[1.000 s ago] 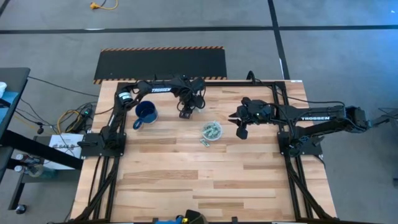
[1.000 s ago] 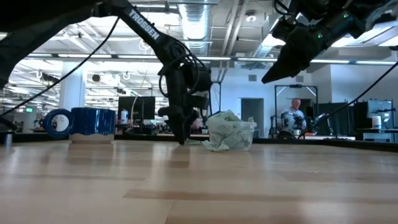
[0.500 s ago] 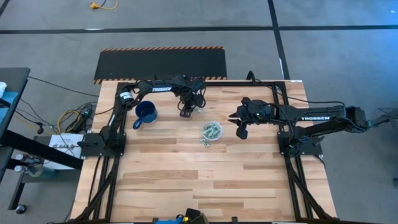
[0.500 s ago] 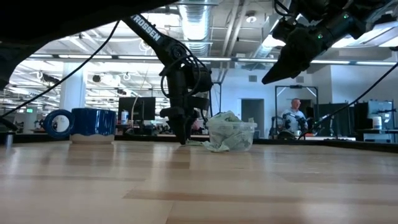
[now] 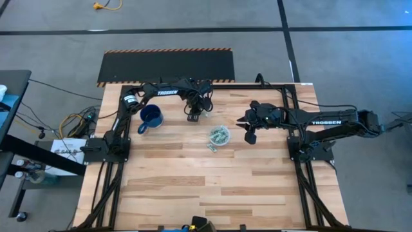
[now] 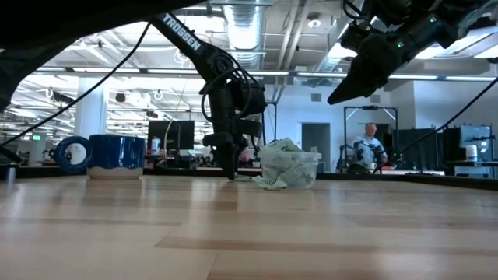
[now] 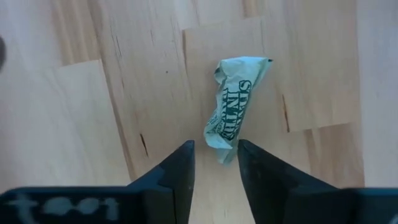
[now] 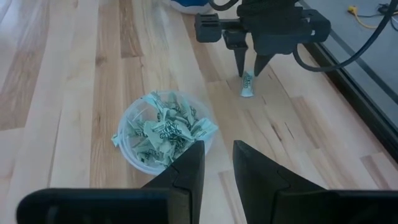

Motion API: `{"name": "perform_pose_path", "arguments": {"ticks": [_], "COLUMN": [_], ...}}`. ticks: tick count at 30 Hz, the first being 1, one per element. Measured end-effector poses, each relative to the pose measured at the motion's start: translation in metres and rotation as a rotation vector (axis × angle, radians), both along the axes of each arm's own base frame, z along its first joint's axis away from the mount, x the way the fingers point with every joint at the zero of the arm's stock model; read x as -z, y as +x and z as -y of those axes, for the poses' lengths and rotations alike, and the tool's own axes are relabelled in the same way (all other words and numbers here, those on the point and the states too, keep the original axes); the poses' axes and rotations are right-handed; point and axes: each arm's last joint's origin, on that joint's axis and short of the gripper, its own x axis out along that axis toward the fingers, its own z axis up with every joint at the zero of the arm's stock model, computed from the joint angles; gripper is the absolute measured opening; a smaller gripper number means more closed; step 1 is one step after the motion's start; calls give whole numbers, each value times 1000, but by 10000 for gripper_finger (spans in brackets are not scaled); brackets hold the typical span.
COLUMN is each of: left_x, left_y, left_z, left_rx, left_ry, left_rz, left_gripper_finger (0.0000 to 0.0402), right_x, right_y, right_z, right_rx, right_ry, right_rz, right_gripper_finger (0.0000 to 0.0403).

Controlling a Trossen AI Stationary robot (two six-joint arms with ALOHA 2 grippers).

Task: Pick and place items into bin
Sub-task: Put the gray stevia packet into the transparent bin

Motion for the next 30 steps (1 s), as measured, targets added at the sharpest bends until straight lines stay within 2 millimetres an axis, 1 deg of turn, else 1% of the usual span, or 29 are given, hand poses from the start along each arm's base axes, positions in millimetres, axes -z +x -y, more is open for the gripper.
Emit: {"name": "perform_pose_path", "arguments": {"ticks": [5,11,13,18,22,27,30], "left_x": [0,0,0,0,-4,-21,-37], "left_y": [0,0,0,1,1,6,15], "left_z": [0,-1,0,1,5,15,23], "left_rx": [-3,-4,-3,-12,-36,-76,-87], "left_ry": [12,24,25,50,74,48,48], "left_rz": [-5,-11,-10,-25,-77,-111,-94], "left_gripper_finger": [80,17,5,1,0,0,0], "right_x": [0,0,0,0,0,1,1], "right_y": [0,0,0,0,0,0,-1], "right_z": [0,0,0,0,0,0,0], "right_rx": [0,0,0,0,0,0,0], "right_ry": [0,0,0,-1,-1,1,3], "right_rz": [0,0,0,-1,-3,-9,-15], "right_gripper_finger": [76,76,76,76,76,76,76]}}
